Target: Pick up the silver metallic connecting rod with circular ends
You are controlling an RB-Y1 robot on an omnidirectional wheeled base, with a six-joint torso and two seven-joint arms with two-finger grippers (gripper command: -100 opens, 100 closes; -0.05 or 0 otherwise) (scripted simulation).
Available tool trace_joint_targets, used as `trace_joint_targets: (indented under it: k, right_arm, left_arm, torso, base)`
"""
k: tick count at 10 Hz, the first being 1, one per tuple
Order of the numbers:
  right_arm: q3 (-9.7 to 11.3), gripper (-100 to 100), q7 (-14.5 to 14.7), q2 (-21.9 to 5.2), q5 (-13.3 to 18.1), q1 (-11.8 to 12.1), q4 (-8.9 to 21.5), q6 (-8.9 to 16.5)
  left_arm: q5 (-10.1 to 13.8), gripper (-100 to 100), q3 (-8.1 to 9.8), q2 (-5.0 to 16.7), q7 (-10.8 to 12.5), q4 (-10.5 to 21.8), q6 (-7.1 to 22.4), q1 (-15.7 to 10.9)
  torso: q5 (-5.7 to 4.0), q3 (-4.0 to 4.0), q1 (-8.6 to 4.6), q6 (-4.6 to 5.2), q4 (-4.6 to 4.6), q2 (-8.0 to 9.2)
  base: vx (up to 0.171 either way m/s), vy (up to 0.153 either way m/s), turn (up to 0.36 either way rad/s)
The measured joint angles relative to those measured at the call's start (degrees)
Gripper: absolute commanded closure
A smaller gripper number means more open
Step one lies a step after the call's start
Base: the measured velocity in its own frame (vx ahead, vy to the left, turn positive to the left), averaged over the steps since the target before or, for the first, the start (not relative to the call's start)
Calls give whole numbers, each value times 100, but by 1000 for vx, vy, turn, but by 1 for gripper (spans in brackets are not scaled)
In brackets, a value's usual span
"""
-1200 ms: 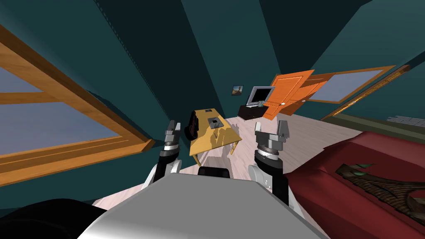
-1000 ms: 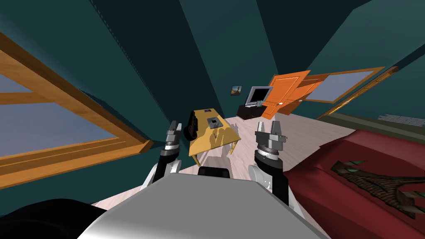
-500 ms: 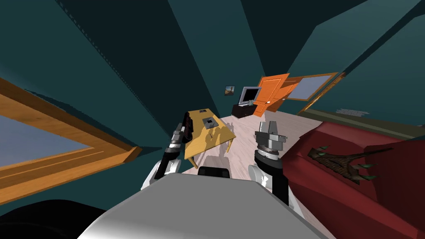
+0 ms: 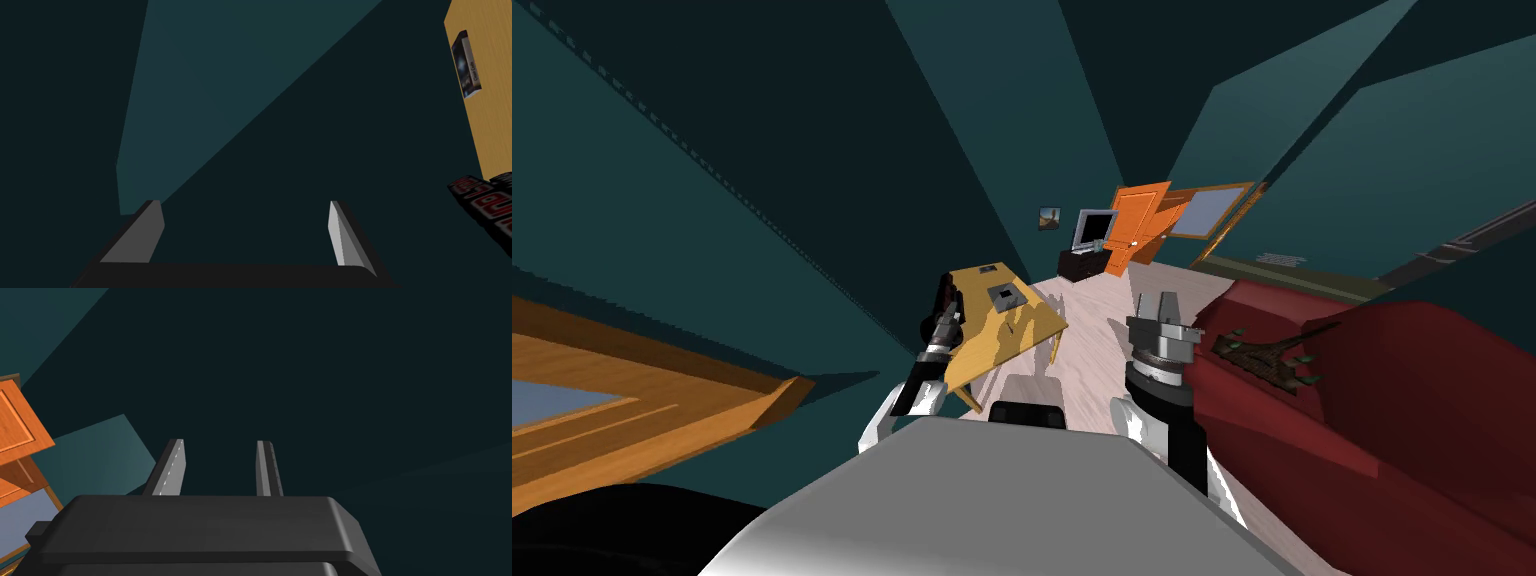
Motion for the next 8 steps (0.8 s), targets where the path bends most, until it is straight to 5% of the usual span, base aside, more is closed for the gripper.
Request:
trace_joint_targets:
  k: [8]
  right_arm:
    - [0, 0, 0, 0, 0, 1, 0, 0]
  left_arm:
    - [541, -100, 187, 382, -116, 1075, 899, -437]
  torso:
    - [1, 0, 4, -3, 0, -1]
  base:
    - [7, -20, -180]
